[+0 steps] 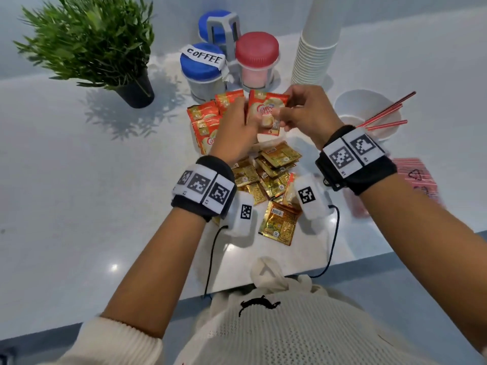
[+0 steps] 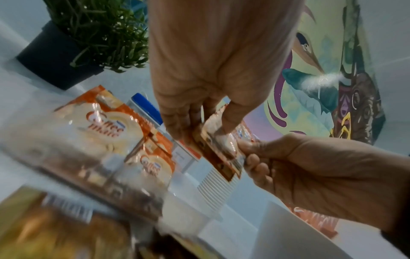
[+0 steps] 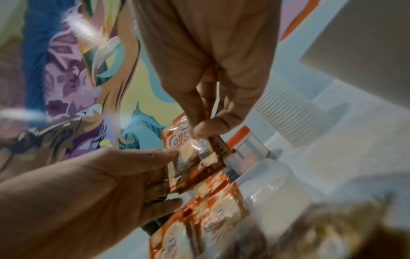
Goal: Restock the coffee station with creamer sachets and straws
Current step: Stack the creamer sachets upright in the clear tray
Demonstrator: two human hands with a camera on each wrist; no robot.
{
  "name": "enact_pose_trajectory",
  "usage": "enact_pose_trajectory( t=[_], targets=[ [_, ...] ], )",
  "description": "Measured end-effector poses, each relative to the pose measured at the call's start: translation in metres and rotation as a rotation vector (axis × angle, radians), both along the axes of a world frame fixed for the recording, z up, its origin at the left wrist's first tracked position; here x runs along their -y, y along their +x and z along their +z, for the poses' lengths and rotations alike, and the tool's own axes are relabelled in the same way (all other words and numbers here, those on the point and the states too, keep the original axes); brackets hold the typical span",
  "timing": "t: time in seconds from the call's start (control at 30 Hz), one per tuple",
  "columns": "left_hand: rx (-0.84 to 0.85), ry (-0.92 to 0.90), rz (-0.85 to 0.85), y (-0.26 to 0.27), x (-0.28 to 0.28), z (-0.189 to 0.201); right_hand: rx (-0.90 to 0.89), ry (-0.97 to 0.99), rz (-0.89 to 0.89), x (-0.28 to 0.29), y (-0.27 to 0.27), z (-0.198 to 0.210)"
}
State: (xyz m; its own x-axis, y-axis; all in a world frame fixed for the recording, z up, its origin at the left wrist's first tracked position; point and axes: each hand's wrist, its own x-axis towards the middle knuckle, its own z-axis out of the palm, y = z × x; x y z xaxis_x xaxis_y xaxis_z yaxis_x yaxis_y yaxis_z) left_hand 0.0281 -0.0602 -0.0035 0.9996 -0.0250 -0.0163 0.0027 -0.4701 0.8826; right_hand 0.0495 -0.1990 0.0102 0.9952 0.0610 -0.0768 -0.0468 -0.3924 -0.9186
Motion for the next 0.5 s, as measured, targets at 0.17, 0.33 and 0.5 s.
enact_pose_trajectory(
  t=[0.17, 0.33, 0.5],
  targets=[
    [-0.013, 0.327, 0.018, 0.027, -0.022, -0.004, 0.203, -0.298, -0.12, -0.003, 0.031, 0.005],
    [-0.041, 0.607, -0.083, 0.038, -0.028, -0.014, 0.202, -0.419, -0.083, -0.011, 0.05, -0.006],
    [-0.087, 0.79, -0.149, 0.039, -0.02, -0.027, 0.137, -0.473, -0.051, -0.018, 0.061, -0.02]
  ],
)
